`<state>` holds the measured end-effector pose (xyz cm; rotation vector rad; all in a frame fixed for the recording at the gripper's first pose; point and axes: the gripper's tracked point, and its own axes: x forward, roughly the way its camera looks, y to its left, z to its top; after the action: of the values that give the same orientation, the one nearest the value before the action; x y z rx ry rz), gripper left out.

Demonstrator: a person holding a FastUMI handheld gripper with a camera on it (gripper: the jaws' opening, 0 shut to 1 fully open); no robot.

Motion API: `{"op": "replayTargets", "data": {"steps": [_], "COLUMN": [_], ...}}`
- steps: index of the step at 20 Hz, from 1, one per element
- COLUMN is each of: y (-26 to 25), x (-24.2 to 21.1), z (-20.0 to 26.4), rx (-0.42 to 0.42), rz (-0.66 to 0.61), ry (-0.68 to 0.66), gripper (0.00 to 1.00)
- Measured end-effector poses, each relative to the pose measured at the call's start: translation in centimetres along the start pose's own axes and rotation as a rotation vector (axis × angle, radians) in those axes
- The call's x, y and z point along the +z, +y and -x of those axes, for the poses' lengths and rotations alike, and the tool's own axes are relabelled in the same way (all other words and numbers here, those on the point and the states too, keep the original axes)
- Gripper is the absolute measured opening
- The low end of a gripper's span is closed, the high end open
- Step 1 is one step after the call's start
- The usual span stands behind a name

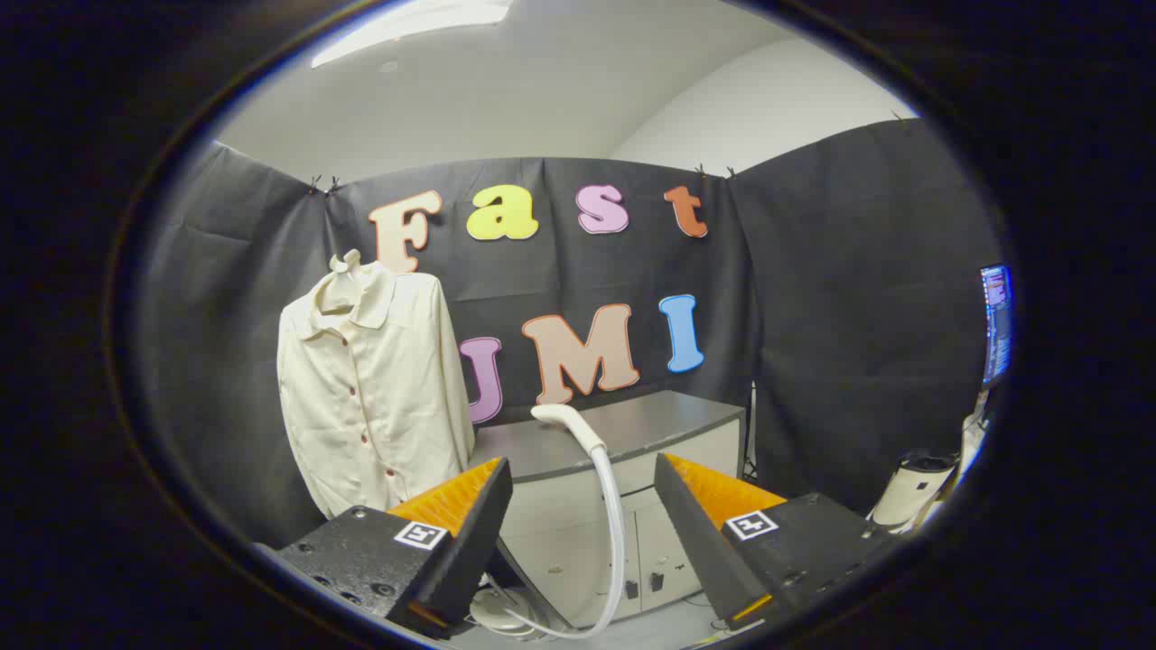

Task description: Iron the clothes twice with a garment steamer, once on the left side and once on the right side.

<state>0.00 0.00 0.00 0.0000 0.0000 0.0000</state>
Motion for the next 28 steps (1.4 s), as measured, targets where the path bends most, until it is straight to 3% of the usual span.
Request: {"op": "replayTargets", "data": {"steps": [8,18,28], "y": [-1.5,-4.4,-4.5], "x": [-0.3,0.2,2.3], "z": [-1.8,-3.9,-8.8], "rx": [0.054,0.04,0.107], "rz": [0.011,0.024,0.002], "ry": [0.032,0.057,0.051], "gripper": [0.96,0.97,0.97]}}
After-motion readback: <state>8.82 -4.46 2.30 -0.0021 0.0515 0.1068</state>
